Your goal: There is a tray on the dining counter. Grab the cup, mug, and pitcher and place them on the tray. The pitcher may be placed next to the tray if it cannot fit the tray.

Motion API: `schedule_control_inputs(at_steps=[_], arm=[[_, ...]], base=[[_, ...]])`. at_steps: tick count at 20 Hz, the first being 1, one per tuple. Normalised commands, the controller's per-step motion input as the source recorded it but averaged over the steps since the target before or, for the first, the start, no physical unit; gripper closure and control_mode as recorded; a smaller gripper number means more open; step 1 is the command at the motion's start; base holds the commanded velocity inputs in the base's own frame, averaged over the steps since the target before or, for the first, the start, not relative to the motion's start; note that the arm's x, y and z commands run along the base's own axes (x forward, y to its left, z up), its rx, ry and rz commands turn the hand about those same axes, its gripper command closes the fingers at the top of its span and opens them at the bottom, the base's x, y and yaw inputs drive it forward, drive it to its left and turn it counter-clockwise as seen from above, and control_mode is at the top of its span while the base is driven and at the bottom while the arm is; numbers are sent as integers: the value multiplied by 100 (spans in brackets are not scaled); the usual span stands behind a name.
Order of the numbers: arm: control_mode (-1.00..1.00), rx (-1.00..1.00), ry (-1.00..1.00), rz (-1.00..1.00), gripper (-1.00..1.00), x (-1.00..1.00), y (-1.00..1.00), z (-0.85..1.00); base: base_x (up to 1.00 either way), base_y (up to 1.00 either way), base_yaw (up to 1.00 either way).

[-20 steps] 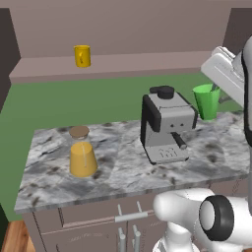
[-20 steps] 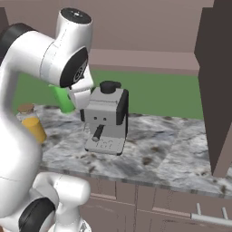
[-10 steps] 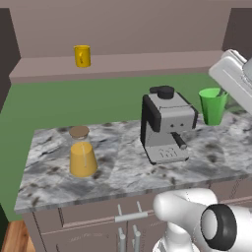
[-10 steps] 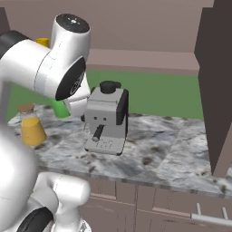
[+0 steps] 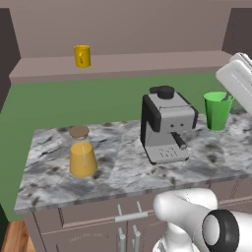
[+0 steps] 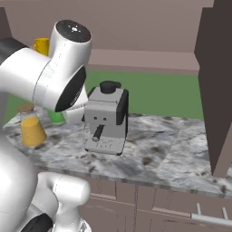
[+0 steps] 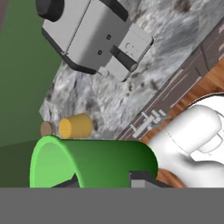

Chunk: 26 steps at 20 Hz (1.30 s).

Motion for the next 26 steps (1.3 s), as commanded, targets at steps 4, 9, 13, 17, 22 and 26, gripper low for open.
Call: schedule_control_inputs(at_steps=[4, 9, 13, 17, 22, 26], arm=[[-100, 0, 0, 0, 100, -19, 0, -14], [-100, 0, 0, 0, 100, -14, 1, -27], [-100, 0, 0, 0, 100, -10, 2, -33], [-100, 0, 0, 0, 100, 0, 1, -23], [-100, 0, 0, 0, 100, 0, 2, -9], [100, 0, 0, 0, 100, 0, 0, 0]], base=[[0, 0, 0], [0, 0, 0], [0, 0, 0], [0, 0, 0], [0, 0, 0], [-17, 1, 11]])
